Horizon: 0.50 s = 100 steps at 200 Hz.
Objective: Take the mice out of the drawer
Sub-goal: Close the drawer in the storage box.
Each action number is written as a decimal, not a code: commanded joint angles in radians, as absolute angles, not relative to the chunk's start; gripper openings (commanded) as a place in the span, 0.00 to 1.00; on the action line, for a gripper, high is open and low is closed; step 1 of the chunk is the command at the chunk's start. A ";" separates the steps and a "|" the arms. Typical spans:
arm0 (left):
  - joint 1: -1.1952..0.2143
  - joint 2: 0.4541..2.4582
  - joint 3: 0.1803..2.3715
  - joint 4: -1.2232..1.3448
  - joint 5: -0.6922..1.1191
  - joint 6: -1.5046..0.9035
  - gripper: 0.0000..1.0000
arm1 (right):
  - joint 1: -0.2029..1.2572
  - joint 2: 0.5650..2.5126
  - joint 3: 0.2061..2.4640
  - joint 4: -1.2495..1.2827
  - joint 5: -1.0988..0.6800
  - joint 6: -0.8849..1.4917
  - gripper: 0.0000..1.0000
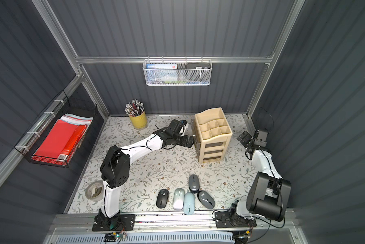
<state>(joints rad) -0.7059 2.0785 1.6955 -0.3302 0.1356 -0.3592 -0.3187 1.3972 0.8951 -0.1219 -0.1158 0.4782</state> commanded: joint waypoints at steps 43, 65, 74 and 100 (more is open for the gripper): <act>-0.664 1.941 1.563 -0.397 -0.094 -0.308 0.99 | -0.342 1.374 0.833 -0.109 -0.113 0.462 0.99; -0.592 1.853 1.425 -0.417 -0.335 -0.236 0.99 | -0.344 1.356 0.815 -0.084 -0.136 0.431 0.99; -0.542 1.824 1.357 -0.395 -0.382 -0.200 0.99 | -0.342 1.334 0.780 -0.039 -0.144 0.419 0.99; -0.339 1.793 1.220 -0.371 -0.447 -0.215 0.99 | -0.319 1.297 0.628 0.269 -0.148 0.388 0.99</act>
<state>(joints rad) -0.5079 1.8370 1.3258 -0.3660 -0.2672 -0.2462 -0.3386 1.3216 0.7284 0.0196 -0.1356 0.4362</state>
